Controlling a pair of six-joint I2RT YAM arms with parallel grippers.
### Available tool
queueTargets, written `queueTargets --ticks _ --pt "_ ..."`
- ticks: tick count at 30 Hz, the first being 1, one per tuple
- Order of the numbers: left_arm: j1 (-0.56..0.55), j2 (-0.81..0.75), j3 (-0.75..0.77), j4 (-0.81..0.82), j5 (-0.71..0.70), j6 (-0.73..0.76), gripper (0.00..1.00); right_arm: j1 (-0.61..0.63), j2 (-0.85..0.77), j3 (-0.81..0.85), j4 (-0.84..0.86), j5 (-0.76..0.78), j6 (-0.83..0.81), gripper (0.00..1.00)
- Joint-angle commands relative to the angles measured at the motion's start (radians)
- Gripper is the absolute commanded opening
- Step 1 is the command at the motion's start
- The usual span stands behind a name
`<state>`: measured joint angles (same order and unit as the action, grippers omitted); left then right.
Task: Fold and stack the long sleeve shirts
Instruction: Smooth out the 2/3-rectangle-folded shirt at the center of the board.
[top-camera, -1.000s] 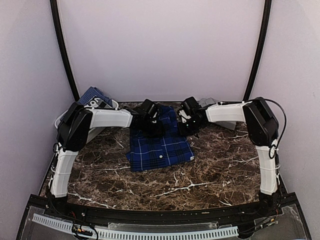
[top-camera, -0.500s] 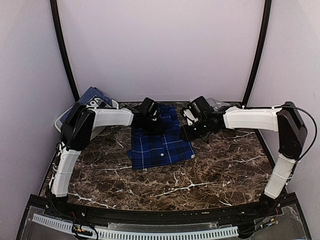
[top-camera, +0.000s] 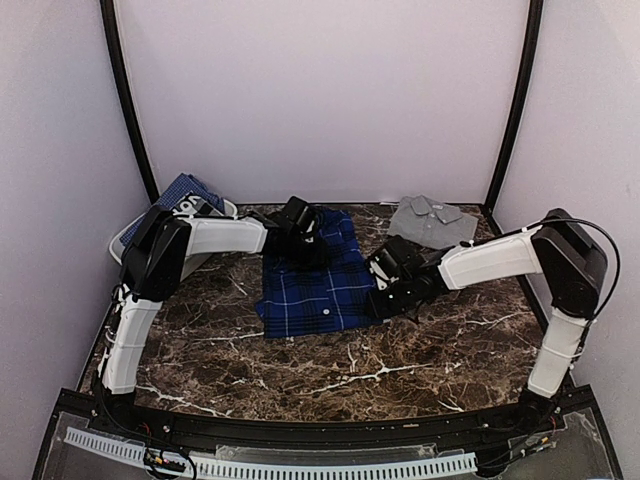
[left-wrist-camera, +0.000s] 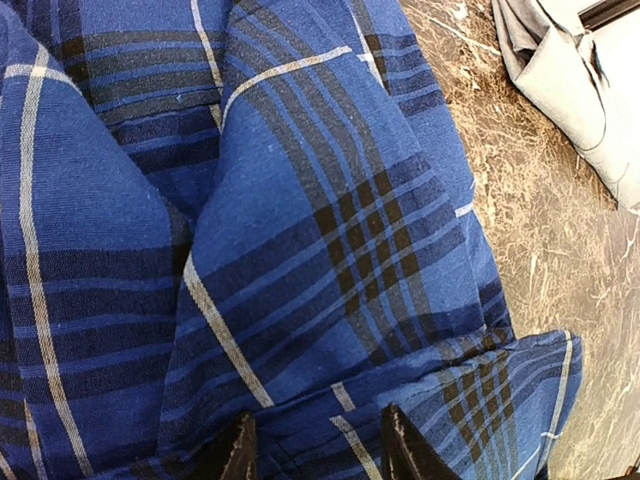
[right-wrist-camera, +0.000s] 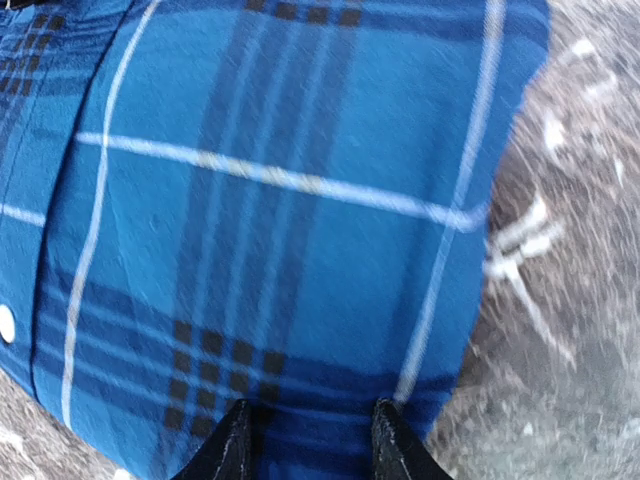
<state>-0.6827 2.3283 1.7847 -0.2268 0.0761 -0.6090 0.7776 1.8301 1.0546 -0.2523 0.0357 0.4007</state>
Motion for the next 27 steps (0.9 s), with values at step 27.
queueTargets --ticks 27 --pt "-0.15 -0.287 -0.196 -0.112 -0.062 -0.02 0.54 0.168 -0.655 -0.476 -0.052 -0.001 0.335 0.61"
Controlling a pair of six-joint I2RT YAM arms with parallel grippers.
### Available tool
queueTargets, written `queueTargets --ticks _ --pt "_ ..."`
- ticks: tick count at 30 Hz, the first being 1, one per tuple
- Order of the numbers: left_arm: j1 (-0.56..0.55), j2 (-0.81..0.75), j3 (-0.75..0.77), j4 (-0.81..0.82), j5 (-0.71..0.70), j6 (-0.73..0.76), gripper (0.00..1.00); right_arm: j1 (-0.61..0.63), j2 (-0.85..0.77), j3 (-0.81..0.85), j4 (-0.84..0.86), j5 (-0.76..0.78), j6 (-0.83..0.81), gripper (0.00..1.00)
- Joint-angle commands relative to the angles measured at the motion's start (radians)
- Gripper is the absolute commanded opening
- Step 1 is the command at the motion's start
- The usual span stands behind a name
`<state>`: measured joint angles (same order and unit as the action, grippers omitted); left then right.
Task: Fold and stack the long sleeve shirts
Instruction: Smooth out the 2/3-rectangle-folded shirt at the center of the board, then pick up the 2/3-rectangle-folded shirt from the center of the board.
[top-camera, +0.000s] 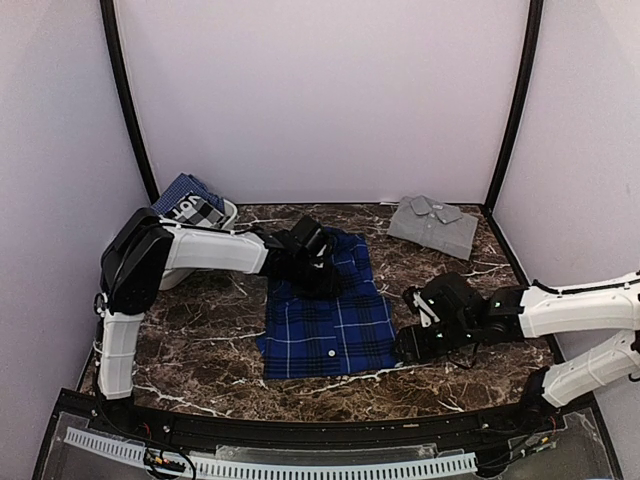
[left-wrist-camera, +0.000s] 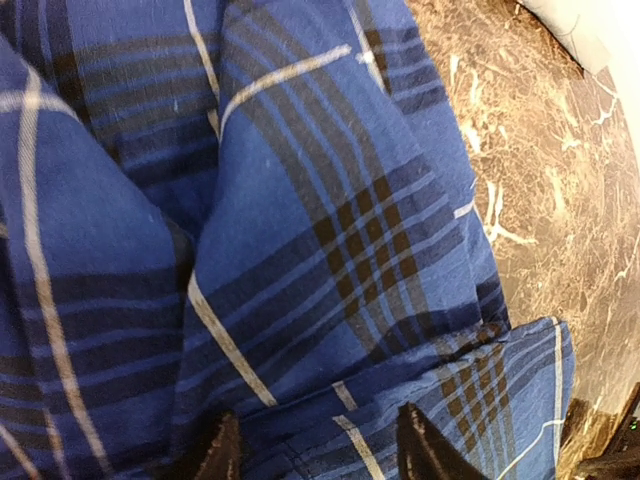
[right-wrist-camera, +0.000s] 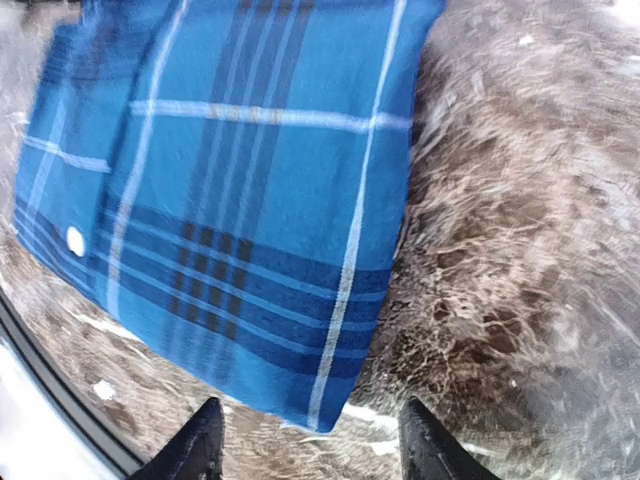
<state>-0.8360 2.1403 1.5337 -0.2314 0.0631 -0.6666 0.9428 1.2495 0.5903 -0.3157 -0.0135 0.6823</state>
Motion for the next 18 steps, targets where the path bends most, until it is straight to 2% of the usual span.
queueTargets --ticks 1,5,11,15,18 --pt "0.006 -0.13 0.053 -0.115 -0.069 0.037 0.56 0.003 -0.088 -0.013 0.009 0.056 0.059 0.63" --pt "0.039 -0.278 -0.069 -0.104 -0.088 0.001 0.6 -0.016 -0.13 -0.035 0.038 0.031 0.075 0.66" --pt "0.076 -0.532 -0.396 -0.074 0.025 -0.071 0.58 -0.069 -0.133 -0.098 0.101 -0.097 0.091 0.54" --pt "0.075 -0.673 -0.65 -0.062 0.107 -0.138 0.56 -0.139 -0.144 -0.181 0.176 -0.203 0.11 0.51" --pt "0.076 -0.781 -0.768 -0.038 0.136 -0.173 0.56 -0.168 -0.143 -0.226 0.243 -0.266 0.134 0.5"
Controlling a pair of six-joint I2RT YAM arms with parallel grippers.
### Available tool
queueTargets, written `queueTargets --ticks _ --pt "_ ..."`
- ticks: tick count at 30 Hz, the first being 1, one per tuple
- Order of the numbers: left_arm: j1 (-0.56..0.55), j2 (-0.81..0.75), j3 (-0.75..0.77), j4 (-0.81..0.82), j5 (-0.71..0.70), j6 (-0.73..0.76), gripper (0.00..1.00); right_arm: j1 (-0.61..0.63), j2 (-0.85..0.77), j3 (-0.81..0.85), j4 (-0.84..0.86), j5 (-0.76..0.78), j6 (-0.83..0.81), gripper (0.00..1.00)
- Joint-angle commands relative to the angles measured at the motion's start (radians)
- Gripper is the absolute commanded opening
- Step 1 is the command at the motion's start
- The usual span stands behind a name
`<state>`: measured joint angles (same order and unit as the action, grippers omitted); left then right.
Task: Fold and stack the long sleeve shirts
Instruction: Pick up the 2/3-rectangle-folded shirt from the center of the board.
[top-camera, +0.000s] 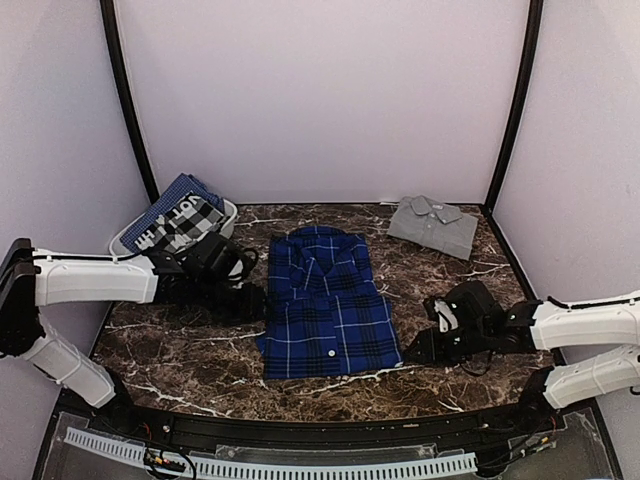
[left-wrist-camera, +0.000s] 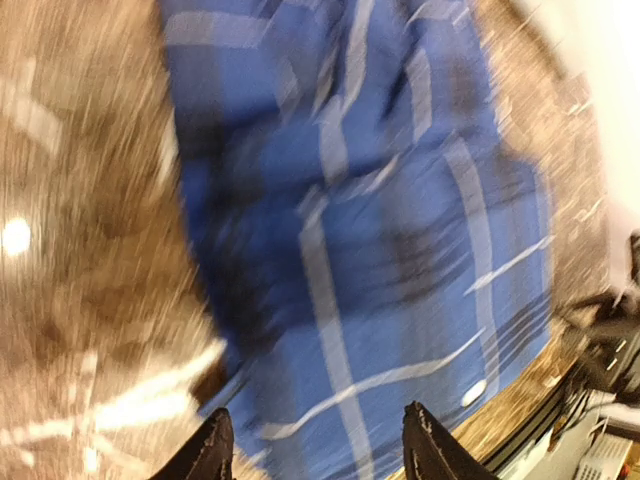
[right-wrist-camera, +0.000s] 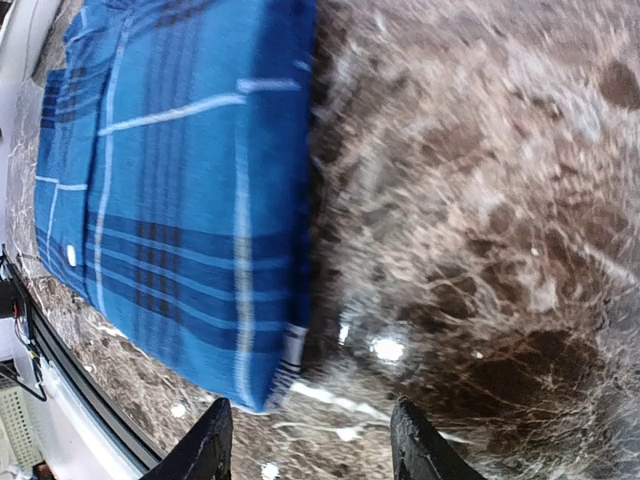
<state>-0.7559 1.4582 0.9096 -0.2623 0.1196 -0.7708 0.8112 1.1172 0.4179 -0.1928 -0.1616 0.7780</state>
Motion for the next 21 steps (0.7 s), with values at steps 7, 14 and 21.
queueTargets --ticks 7,14,21 --pt "-0.005 -0.192 -0.399 0.181 0.237 -0.168 0.53 -0.045 0.029 -0.082 0.179 -0.186 0.068 0.47" --pt "-0.007 -0.195 -0.5 0.332 0.313 -0.251 0.52 -0.048 0.022 -0.129 0.238 -0.206 0.104 0.45" --pt "-0.04 -0.149 -0.537 0.387 0.339 -0.268 0.49 -0.056 0.014 -0.176 0.317 -0.213 0.155 0.44"
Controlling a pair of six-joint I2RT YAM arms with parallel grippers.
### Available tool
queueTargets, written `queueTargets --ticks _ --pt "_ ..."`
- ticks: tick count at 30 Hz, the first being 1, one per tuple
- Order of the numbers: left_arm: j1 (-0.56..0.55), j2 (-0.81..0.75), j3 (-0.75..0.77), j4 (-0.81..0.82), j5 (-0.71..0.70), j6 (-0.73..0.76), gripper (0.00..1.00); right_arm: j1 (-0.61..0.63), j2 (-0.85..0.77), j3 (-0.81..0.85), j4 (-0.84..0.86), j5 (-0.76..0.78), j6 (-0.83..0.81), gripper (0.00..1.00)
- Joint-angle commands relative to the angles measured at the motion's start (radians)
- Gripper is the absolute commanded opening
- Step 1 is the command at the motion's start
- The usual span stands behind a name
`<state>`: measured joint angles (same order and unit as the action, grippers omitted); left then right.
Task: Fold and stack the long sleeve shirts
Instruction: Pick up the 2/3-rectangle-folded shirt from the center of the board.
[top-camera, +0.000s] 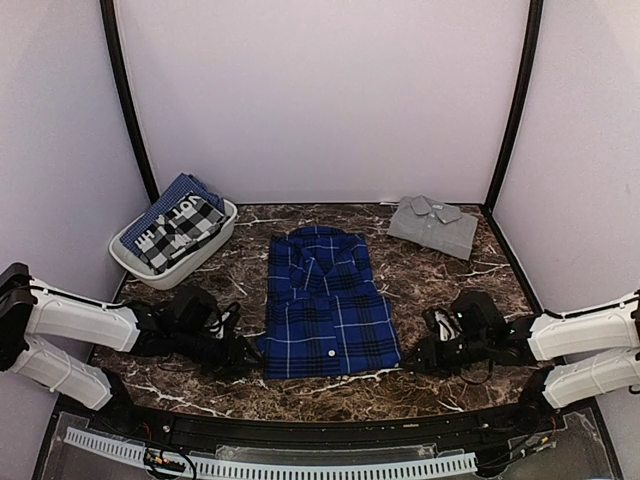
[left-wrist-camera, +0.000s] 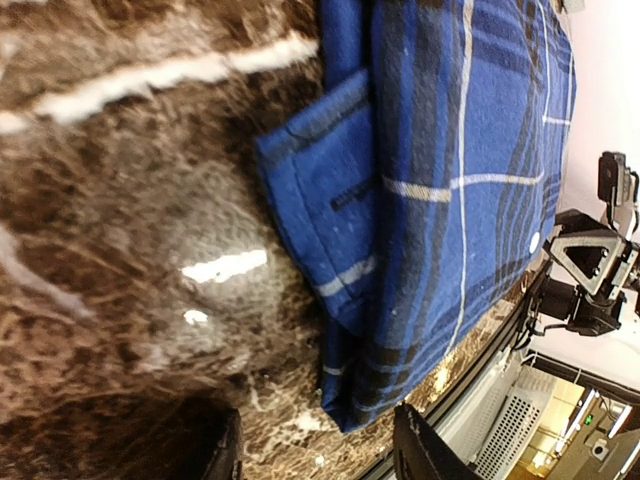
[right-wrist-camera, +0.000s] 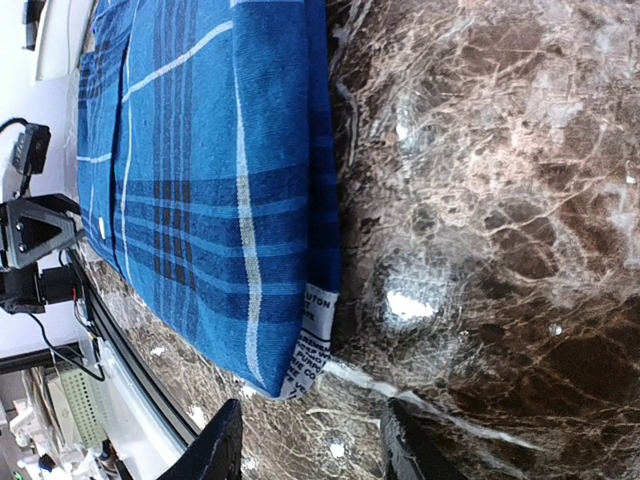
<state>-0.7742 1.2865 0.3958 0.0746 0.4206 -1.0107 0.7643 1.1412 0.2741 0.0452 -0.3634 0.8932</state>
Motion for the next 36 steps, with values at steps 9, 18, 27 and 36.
queueTargets --ticks 9,18,27,36 --pt "-0.047 0.043 -0.031 0.062 0.027 -0.061 0.44 -0.022 0.035 -0.048 0.159 -0.026 0.046 0.42" --pt "-0.081 0.094 -0.032 0.108 0.018 -0.111 0.4 -0.026 0.127 -0.064 0.258 -0.062 0.045 0.38" --pt "-0.091 0.121 -0.007 0.107 -0.011 -0.134 0.33 -0.026 0.154 -0.064 0.289 -0.086 0.037 0.32" --pt "-0.091 0.15 0.019 0.141 -0.034 -0.146 0.16 -0.026 0.191 -0.03 0.315 -0.112 0.019 0.18"
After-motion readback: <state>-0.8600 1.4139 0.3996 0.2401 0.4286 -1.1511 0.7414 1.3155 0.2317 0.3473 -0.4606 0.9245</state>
